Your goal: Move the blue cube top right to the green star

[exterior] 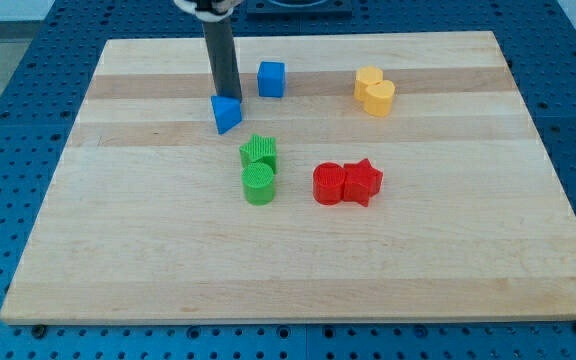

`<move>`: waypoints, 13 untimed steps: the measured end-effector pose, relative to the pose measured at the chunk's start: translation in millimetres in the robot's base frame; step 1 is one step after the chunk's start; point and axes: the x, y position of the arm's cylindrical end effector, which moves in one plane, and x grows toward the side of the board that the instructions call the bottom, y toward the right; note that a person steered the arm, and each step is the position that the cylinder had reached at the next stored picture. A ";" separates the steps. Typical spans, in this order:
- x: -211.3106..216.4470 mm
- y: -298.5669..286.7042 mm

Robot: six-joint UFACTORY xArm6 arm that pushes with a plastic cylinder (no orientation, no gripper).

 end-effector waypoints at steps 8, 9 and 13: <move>-78.3 47.1; -50.2 47.5; 27.8 75.9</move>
